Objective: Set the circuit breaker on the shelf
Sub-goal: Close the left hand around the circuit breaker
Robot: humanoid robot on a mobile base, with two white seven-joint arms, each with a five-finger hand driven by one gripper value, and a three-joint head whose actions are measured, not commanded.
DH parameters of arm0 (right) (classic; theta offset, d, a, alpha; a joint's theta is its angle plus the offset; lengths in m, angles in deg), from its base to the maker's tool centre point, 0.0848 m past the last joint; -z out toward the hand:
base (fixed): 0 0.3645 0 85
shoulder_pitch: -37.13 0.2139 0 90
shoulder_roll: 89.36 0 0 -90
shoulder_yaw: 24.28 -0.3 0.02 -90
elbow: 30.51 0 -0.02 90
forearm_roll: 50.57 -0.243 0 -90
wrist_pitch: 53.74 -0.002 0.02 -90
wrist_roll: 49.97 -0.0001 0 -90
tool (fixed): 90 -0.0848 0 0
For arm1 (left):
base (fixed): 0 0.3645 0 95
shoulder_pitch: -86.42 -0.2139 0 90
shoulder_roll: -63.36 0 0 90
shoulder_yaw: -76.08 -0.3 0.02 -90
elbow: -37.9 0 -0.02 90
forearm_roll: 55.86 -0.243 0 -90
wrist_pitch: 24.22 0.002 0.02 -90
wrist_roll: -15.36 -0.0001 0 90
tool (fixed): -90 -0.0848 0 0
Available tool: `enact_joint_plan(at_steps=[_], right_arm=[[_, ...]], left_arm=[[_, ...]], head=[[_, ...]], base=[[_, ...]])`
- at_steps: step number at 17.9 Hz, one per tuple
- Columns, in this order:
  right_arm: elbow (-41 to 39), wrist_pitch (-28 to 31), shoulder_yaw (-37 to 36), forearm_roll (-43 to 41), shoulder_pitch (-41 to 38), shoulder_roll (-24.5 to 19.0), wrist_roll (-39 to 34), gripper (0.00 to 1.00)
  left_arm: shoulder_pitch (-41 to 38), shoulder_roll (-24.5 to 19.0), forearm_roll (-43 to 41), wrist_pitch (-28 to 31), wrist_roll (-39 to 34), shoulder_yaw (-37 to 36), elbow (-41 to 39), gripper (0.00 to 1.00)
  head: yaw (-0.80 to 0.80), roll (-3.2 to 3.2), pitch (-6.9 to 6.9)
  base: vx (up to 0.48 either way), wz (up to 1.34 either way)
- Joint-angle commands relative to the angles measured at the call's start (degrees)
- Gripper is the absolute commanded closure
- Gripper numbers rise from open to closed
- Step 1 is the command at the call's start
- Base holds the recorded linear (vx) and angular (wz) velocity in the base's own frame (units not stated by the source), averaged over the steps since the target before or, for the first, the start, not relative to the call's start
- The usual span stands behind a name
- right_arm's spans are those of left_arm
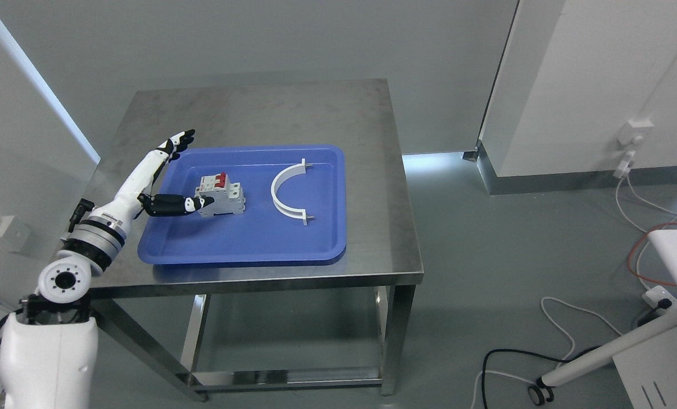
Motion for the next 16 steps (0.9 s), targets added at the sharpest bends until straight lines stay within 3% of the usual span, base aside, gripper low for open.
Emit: enact_joint_plan(at_steps=[1, 6, 9, 10, 12, 15, 16], right_arm=[[0.0, 1.69, 1.14, 0.0, 0.0, 1.0, -0.04, 0.0], [0.0, 1.69, 1.14, -0.01, 0.0, 1.0, -0.13, 0.0], [0.0, 1.69, 1.14, -0.01, 0.0, 1.0, -0.04, 0.0], [0.0, 1.69, 1.14, 0.0, 0.0, 1.0, -0.04, 0.0], [0.0, 1.69, 1.14, 0.0, 0.0, 1.0, -0.04, 0.0], [0.0, 1.69, 1.14, 0.0, 0.0, 1.0, -0.04, 0.0], [0.0, 1.69, 1.14, 0.0, 0.0, 1.0, -0.04, 0.0]], left_arm=[[2.33, -3.82, -4.92, 0.33, 3.14, -5.61, 9.14, 0.18], [2.24, -2.94, -7.55, -0.11, 4.2, -1.06, 10.8, 0.47], [2.15, -1.89, -8.88, -1.34, 3.85, 1.5, 11.51, 0.58], [2.24, -0.76, -8.88, -1.95, 3.67, 2.73, 11.51, 0.69], [2.59, 3.27, -8.79, -4.14, 3.5, 6.24, 11.51, 0.78], [5.48, 12.14, -5.82, -4.86, 2.09, 12.55, 9.59, 0.78], [6.45, 13.02, -3.89, -5.03, 2.0, 15.28, 8.62, 0.78]], head=[[0.0, 0.0, 0.0], [0.0, 0.0, 0.0], [0.0, 0.0, 0.0], [0.0, 0.0, 0.0], [0.0, 0.0, 0.0], [0.0, 0.0, 0.0], [0.0, 0.0, 0.0]], base=[[0.04, -0.02], [0.021, -0.01], [0.0, 0.0], [0.0, 0.0], [0.0, 0.0], [0.003, 0.0], [0.0, 0.0]])
